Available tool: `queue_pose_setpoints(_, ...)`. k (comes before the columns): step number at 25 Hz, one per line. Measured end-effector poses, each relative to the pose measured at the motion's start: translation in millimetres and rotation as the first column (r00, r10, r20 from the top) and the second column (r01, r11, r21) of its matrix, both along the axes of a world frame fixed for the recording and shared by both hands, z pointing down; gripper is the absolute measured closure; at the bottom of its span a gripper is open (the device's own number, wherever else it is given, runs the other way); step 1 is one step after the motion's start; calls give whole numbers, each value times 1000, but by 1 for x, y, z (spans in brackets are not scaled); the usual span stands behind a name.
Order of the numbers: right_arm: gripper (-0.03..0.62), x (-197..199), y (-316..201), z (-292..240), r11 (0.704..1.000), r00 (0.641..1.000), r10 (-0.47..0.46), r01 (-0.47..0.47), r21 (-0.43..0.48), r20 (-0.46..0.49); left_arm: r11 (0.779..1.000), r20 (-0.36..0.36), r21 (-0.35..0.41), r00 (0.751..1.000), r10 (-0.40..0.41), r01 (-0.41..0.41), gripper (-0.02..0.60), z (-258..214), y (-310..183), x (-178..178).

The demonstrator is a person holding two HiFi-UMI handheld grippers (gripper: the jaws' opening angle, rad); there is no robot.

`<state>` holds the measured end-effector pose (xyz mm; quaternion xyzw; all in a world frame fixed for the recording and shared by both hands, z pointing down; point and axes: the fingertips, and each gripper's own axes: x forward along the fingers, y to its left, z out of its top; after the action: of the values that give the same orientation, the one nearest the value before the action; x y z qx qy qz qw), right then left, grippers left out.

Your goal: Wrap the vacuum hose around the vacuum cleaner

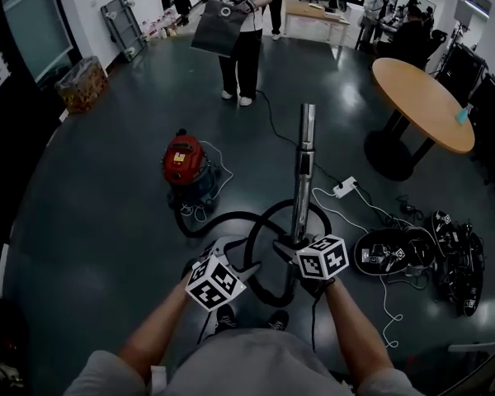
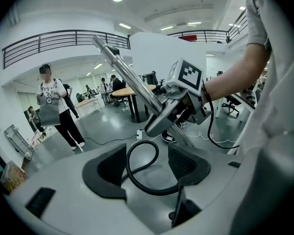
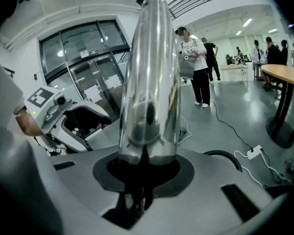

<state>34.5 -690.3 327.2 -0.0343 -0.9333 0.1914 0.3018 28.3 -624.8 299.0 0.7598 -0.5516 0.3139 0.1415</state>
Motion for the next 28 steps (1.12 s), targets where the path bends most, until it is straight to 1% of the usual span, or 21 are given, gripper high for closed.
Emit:
queue_pose_setpoints(2,508,-6,10,7,997,997,-66,66,25,-34,1000,11,7,1000,-6,6,311,-1,2,-4)
queue_pose_setpoints(5,508,-15,27,16,985,983,-162,167,49,-87,1000,36,21,999,-19,18,311,-5,9,-14)
queue_pose_setpoints(10,508,-28,53,30,945,939,-299,316,81,-172,997,79,66,995,-53,48,311,-21,16,-39)
queue_pose_setpoints(14,508,-34,70,31,897,887,-399,430,102,-233,994,105,86,991,-80,71,311,-34,21,-53)
queue_pose_setpoints(19,508,-43,91,40,845,831,-474,522,112,-292,992,146,96,985,-95,81,311,-37,33,-61)
queue_pose_setpoints(22,508,-48,107,46,802,782,-528,588,111,-331,989,181,123,978,-101,79,311,-49,43,-66)
queue_pose_setpoints(25,508,-55,122,50,751,727,-575,651,112,-374,991,235,119,969,-82,56,311,-61,55,-72)
queue_pose_setpoints(28,508,-58,132,58,706,675,-604,700,108,-424,994,268,109,963,-33,4,311,-68,69,-68)
